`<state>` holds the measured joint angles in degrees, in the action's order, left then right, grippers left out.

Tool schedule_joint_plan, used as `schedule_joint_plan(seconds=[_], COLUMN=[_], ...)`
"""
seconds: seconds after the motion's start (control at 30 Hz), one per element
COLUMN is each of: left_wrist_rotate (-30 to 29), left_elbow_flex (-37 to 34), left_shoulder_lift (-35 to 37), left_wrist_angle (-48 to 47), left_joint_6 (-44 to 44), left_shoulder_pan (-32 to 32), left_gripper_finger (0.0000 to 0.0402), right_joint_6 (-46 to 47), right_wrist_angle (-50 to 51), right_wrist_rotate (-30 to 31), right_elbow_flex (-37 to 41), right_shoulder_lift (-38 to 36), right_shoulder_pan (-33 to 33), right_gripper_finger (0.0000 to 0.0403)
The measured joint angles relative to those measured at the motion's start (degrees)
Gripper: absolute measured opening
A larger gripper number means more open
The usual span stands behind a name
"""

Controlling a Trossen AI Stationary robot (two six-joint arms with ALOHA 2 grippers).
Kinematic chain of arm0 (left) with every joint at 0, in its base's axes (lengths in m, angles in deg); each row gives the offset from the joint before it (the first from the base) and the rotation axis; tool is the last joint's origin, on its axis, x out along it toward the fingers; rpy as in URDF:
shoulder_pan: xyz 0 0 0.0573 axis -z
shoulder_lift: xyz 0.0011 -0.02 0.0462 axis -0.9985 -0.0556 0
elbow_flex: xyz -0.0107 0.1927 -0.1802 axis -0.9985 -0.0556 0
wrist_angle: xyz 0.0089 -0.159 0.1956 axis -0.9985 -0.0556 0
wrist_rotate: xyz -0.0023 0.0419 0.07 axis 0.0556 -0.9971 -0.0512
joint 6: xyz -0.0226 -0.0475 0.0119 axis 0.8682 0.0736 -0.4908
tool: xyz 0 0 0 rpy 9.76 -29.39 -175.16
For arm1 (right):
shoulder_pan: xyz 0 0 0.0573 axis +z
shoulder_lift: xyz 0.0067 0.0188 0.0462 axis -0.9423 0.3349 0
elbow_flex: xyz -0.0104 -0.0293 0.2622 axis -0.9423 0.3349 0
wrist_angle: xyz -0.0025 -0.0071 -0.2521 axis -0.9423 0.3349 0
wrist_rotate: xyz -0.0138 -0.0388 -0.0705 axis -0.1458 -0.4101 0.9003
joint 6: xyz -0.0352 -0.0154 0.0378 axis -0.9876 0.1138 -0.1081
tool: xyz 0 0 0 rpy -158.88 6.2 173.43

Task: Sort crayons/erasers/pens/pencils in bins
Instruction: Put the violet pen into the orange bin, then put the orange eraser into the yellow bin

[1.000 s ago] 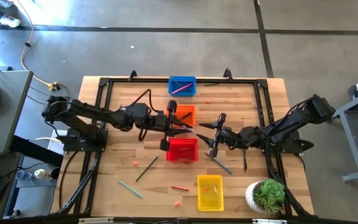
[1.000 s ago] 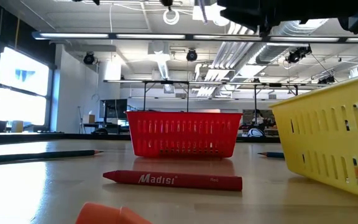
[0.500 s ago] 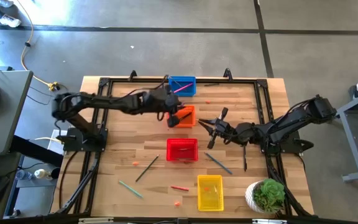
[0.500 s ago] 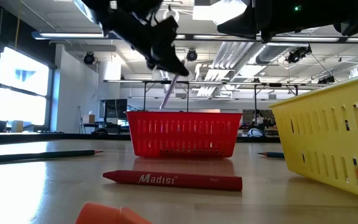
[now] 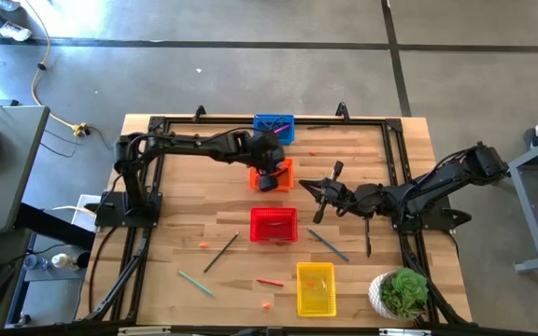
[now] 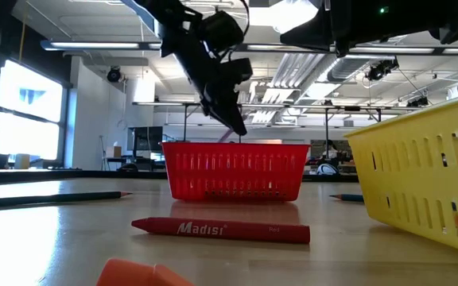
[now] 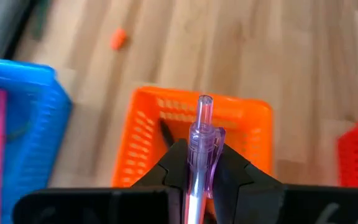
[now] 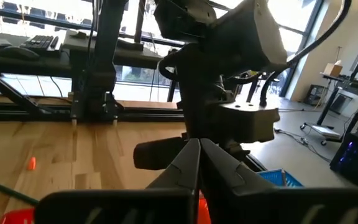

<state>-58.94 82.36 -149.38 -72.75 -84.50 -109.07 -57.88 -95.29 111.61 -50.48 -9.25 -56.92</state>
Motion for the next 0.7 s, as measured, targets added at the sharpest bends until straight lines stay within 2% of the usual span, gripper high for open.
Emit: schedule_joint_plan(seconds=[0.27,0.53,0.7], left_wrist_rotate=[2.88,2.66,2.48], left_elbow_flex=[1.83,1.83,1.83], left_shoulder_lift=[-1.94,-2.23,-2.13], left_wrist_angle=[-2.57,-2.47,-2.43], left_joint_6=[1.41,2.67,2.55], left_shoulder_pan=[-1.47,-1.28,-0.84], left_gripper_finger=[0.0026,0.0087,0.0107], right_joint_6=[1.11,1.59,2.34], right_wrist_angle=[0.24,0.71,0.92], right_wrist_rotate=[-0.2,-0.54,-1.8], right_elbow_flex=[0.0,0.0,0.0], right_shoulder_lift=[0.0,0.0,0.0], right_shoulder_pan=[0.02,0.15,0.15], right_gripper_finger=[0.0001,0.0,0.0])
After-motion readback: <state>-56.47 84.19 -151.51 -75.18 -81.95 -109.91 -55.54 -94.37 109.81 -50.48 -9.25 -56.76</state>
